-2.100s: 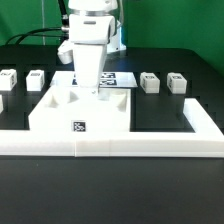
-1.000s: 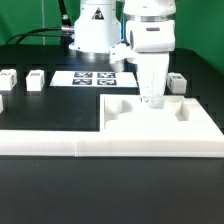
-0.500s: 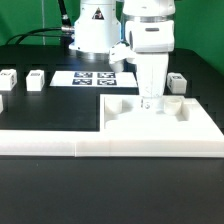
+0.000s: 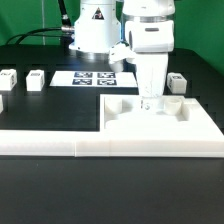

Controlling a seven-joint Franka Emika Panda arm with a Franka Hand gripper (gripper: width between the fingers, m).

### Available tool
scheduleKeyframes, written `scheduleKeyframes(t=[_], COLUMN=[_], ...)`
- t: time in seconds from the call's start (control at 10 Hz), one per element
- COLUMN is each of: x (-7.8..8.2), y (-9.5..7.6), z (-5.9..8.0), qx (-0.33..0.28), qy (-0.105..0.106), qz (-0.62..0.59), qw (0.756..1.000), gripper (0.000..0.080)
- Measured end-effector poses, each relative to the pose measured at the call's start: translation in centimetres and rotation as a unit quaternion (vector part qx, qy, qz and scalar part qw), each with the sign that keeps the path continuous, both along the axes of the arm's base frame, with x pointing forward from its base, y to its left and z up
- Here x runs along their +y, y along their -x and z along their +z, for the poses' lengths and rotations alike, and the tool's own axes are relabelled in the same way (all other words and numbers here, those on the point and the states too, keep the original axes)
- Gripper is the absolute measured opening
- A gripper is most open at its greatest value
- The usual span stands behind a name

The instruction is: Assemble square table

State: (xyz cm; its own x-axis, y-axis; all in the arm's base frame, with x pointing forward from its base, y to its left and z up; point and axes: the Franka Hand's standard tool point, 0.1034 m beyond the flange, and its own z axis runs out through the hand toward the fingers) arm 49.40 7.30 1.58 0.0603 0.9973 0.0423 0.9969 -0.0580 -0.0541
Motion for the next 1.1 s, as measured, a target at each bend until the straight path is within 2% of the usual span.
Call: scheduleKeyframes(t=[0.2,0.4,0.6,0.7,0.9,1.0,1.1], x=[0.0,0.0,1.9,3.0,5.7,7.1,7.6], y=[0.0,0.0,1.9,2.3,2.9,3.0,3.2], z=[0.0,2.0,3.5,4.2,5.7,6.2,6.1], qx=[0.000,-0.011,-0.016,-0.014,-0.015,-0.015,-0.015], qy=[0.000,0.006,0.011,0.015,0.018,0.016,0.014], qz=[-0.001,-0.038,-0.088,-0.157,-0.291,-0.361,-0.386], qw=[1.000,0.999,0.996,0.987,0.956,0.932,0.922], gripper=[0.0649,0.0649,0.0649,0.0649,0.0649,0.0649,0.0649])
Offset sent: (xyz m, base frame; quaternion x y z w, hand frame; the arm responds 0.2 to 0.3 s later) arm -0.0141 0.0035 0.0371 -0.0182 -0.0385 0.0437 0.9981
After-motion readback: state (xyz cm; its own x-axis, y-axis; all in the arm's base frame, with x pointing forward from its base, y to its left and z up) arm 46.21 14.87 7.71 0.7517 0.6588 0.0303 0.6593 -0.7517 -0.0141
